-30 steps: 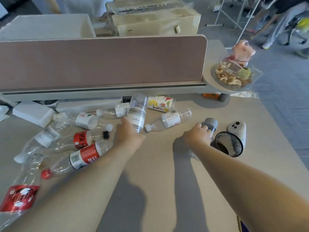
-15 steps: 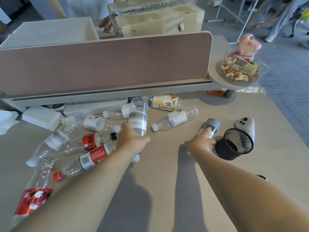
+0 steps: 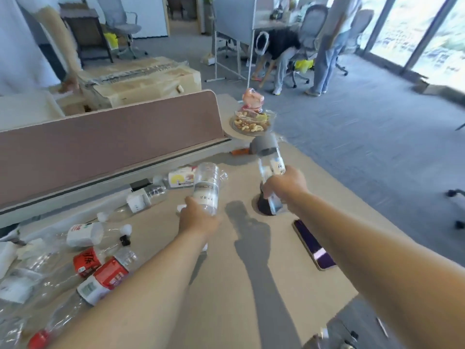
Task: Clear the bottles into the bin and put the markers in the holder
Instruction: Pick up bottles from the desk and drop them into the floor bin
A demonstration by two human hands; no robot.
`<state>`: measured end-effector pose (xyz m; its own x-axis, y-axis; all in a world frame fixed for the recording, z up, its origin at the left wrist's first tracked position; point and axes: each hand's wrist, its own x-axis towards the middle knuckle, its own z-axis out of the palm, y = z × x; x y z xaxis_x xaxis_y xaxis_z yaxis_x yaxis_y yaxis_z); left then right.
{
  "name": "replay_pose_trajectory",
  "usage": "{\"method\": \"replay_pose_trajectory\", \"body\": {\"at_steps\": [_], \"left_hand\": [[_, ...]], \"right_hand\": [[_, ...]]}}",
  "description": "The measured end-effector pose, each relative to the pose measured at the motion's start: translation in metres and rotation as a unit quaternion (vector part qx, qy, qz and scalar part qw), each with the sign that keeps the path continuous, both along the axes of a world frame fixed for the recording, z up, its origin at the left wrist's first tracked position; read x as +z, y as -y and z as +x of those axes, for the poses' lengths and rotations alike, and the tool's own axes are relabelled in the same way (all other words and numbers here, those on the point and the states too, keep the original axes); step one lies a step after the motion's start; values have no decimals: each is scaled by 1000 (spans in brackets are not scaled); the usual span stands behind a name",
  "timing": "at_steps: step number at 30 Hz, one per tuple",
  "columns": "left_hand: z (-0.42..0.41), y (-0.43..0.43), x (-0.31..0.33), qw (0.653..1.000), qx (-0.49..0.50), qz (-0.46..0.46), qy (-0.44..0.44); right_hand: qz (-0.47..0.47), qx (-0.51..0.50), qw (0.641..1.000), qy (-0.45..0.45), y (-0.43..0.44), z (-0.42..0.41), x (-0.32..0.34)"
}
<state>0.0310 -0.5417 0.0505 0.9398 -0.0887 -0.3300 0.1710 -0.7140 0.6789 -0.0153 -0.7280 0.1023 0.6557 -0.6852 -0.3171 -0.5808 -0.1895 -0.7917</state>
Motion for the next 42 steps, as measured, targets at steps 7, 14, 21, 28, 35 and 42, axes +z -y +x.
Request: {"method": "replay_pose_trajectory", "body": {"at_steps": [7, 14, 21, 28, 35, 42], "left_hand": [[-119, 82, -2, 968, -204, -142, -38], [-314, 171, -4, 903, -407, -86, -108], [-501, 249, -60, 838, -507, -4, -200], [-597, 313, -127, 853, -468, 75, -218], [-595, 360, -152, 821, -529, 128, -173], [-551, 378, -167, 826, -518, 175, -135]], "right_hand": [[-30, -212, 976, -42, 34, -226, -28], [44, -475, 874, -90, 37, -501, -58], [158, -576, 795, -110, 35, -697, -125], [248, -529, 804, -108, 85, -775, -208], [279, -496, 811, -132, 136, -787, -255], [208, -454, 846, -184, 196, -758, -257]]}}
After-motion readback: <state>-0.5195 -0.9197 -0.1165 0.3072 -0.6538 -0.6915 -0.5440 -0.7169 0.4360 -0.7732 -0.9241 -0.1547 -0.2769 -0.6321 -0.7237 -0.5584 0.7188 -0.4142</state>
